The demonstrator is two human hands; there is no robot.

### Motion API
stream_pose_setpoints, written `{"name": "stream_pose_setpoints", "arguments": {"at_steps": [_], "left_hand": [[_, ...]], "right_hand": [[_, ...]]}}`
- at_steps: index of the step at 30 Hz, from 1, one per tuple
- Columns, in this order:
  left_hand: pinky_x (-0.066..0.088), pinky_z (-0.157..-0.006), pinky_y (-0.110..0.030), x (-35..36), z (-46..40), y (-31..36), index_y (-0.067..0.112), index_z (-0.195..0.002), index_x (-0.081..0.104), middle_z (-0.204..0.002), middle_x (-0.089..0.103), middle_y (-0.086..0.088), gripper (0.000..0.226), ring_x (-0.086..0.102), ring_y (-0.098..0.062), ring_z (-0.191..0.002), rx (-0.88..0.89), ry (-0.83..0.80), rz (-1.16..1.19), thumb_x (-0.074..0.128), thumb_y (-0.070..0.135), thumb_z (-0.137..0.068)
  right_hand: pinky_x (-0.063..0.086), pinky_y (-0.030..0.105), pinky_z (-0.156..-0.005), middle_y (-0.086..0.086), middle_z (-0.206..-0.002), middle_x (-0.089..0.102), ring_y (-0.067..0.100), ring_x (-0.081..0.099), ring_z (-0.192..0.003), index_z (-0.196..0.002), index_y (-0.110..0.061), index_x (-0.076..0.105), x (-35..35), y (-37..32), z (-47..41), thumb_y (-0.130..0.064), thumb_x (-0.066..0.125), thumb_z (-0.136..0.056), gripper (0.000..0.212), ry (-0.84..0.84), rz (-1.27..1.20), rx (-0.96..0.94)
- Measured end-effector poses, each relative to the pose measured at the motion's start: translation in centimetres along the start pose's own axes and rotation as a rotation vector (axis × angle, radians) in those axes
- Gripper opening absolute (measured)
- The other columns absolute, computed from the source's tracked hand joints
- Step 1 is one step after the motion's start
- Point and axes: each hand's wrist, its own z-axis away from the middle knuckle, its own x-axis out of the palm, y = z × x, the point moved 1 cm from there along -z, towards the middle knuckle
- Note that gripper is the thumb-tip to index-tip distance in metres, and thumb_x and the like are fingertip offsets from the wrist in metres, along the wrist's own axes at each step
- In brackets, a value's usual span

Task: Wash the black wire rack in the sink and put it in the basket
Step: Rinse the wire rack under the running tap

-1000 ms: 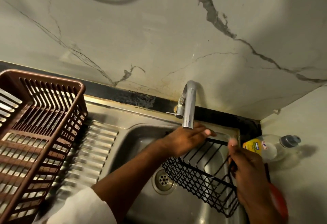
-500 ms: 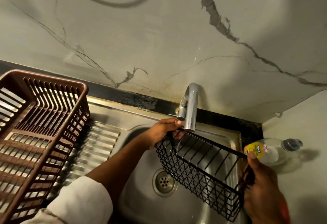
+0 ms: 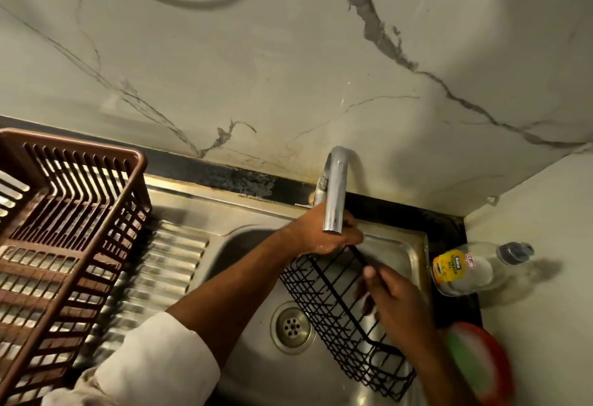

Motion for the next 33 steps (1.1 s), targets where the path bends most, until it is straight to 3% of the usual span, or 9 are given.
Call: {"name": "stream_pose_setpoints", "arguments": {"at_steps": [3, 8, 14, 20, 22, 24, 27, 31, 33], "left_hand": [[0.046, -0.053, -0.023, 1.4, -0.2, -0.1, 0.002, -0.069, 0.062, -0.062, 0.060, -0.001, 0.032, 0.057, -0.011, -0.053, 0.039, -0.052, 0.025, 0.070, 0.024, -0.090], [0.052, -0.055, -0.026, 1.2, -0.1, -2.6, 0.017, -0.088, 0.066, -0.074, 0.064, -0.008, 0.017, 0.061, -0.019, -0.061, -0.062, 0.146, 0.460, 0.063, 0.027, -0.102], [0.059, -0.089, -0.054, 0.8, -1.1, -3.6, 0.008, -0.106, 0.069, -0.103, 0.074, -0.019, 0.029, 0.072, -0.037, -0.097, -0.169, 0.318, 0.299, 0.062, 0.034, -0.097], [0.059, -0.069, -0.037, 2.2, -1.3, 0.0, -0.009, -0.091, 0.064, -0.079, 0.069, -0.018, 0.061, 0.069, -0.028, -0.068, -0.016, 0.227, 0.395, 0.052, 0.050, -0.103], [0.058, -0.067, -0.027, 2.0, -1.0, -1.1, -0.010, -0.097, 0.061, -0.080, 0.061, -0.021, 0.047, 0.066, -0.020, -0.065, -0.023, 0.159, 0.388, 0.048, 0.034, -0.108], [0.059, -0.082, -0.032, 1.1, -1.3, -3.4, -0.006, -0.113, 0.061, -0.093, 0.064, -0.017, 0.028, 0.070, -0.023, -0.084, -0.089, 0.122, 0.316, 0.051, 0.019, -0.107], [0.052, -0.103, -0.050, 0.6, -0.8, -5.2, 0.000, -0.128, 0.062, -0.120, 0.070, -0.016, 0.040, 0.068, -0.030, -0.112, -0.181, 0.147, 0.190, 0.056, 0.031, -0.103], [0.050, -0.098, -0.013, 1.0, 1.7, -0.8, 0.004, -0.143, 0.051, -0.137, 0.059, -0.004, 0.045, 0.056, -0.016, -0.129, -0.085, -0.008, 0.314, 0.040, 0.033, -0.110], [0.041, -0.112, -0.021, 1.2, 2.0, 0.4, 0.023, -0.143, 0.053, -0.150, 0.052, -0.003, 0.045, 0.043, -0.016, -0.143, 0.006, -0.080, 0.296, 0.031, 0.043, -0.109]], "right_hand": [[0.045, 0.029, -0.052, -0.003, -0.059, 0.063, 0.009, 0.058, -0.048, -0.068, -0.027, 0.062, 2.1, -1.6, -1.1, -0.067, 0.044, -0.091, 0.049, 0.161, 0.022, -0.034], [0.031, 0.025, -0.048, -0.003, -0.043, 0.047, 0.008, 0.048, -0.043, -0.049, -0.021, 0.050, 1.6, -2.9, -1.2, -0.067, 0.044, -0.090, 0.062, 0.269, 0.221, -0.054], [0.027, 0.025, -0.047, -0.003, -0.041, 0.044, 0.014, 0.044, -0.042, -0.045, -0.017, 0.044, 1.3, -3.6, -1.3, -0.067, 0.042, -0.091, 0.068, 0.377, 0.247, -0.009], [0.028, 0.026, -0.050, 0.000, -0.048, 0.052, 0.015, 0.052, -0.048, -0.049, -0.019, 0.049, 1.3, -3.1, -1.6, -0.073, 0.032, -0.090, 0.070, 0.349, 0.284, 0.020], [0.029, 0.026, -0.048, 0.000, -0.046, 0.050, 0.016, 0.050, -0.047, -0.049, -0.018, 0.047, 1.0, -3.1, -1.3, -0.072, 0.034, -0.090, 0.069, 0.367, 0.300, -0.002], [0.037, 0.031, -0.050, 0.002, -0.045, 0.050, 0.022, 0.051, -0.047, -0.048, -0.015, 0.049, 0.3, -2.8, -1.1, -0.071, 0.037, -0.090, 0.071, 0.405, 0.247, -0.009], [0.047, 0.035, -0.053, 0.004, -0.046, 0.053, 0.024, 0.055, -0.049, -0.050, -0.012, 0.054, -0.4, -2.7, -1.0, -0.073, 0.037, -0.089, 0.074, 0.437, 0.245, -0.009], [0.047, 0.035, -0.053, 0.001, -0.047, 0.052, 0.019, 0.050, -0.047, -0.052, -0.014, 0.052, 0.1, -3.0, -1.1, -0.074, 0.034, -0.088, 0.073, 0.462, 0.297, -0.004], [0.047, 0.034, -0.055, 0.001, -0.049, 0.052, 0.018, 0.050, -0.049, -0.053, -0.013, 0.053, 0.3, -2.9, -1.0, -0.074, 0.034, -0.089, 0.072, 0.456, 0.304, 0.012]]}}
